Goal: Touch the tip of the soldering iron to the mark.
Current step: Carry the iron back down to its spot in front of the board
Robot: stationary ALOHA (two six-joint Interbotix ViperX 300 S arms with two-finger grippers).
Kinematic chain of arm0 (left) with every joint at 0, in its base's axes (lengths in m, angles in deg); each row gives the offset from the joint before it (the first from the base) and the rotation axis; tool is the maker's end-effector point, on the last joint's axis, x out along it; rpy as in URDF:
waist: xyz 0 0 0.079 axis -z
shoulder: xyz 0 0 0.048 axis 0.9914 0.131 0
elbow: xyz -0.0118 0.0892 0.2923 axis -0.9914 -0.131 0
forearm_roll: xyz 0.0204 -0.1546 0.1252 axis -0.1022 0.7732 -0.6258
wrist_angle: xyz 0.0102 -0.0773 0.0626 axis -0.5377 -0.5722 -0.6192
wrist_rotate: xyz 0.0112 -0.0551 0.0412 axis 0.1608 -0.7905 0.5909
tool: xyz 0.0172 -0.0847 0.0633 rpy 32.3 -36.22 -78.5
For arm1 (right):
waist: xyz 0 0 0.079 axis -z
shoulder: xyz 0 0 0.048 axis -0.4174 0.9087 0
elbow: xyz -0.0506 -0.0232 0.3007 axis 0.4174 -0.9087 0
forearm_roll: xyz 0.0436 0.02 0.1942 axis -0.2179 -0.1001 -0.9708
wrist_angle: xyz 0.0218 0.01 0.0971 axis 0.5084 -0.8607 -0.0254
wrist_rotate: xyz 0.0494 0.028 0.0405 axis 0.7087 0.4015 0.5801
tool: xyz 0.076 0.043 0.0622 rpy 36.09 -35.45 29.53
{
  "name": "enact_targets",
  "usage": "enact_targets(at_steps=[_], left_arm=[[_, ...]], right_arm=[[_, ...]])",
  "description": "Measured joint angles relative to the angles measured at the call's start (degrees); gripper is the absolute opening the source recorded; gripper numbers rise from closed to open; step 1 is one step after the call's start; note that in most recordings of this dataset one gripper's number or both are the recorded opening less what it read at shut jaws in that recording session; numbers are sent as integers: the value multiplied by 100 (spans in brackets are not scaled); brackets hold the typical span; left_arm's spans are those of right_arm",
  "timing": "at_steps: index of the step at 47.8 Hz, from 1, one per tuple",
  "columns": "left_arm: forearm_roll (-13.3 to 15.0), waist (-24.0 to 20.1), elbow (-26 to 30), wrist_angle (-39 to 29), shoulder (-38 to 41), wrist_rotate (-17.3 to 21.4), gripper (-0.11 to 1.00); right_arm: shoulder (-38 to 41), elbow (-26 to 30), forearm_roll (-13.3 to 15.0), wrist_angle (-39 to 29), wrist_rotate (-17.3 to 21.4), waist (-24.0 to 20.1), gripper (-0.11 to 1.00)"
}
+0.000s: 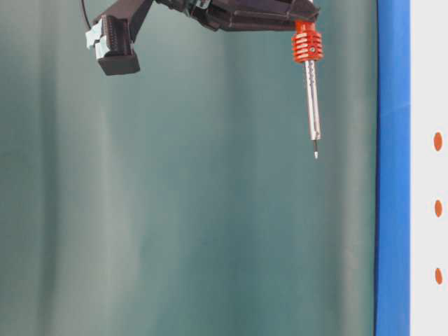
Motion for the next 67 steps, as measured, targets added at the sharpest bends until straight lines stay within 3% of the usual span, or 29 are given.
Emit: enact_targets(at_steps=[12,25,33,42,49,54,67], left_arm=[[-9,9,9,-9,0,0,0],[-9,9,0,9,0,0,0],[-9,0,0,18,0,-9,0],[0,9,0,70,0,-9,0],[0,0,0,97,0,-9,0],[-9,0,0,97,0,-18,0],[-9,0,9,105,-9,-18,0]], right_arm=[[-44,-9,9,0,519,-123,6],[-246,-176,62,0,1696,-1230,6],[-255,-193,369,0,2654,-2153,6],[-158,-193,1028,0,4043,-3085,6],[44,-167,1468,-35,4869,-3656,6],[211,-105,1635,-53,5106,-3797,6],[905,466,1793,-53,5098,-3744,6]])
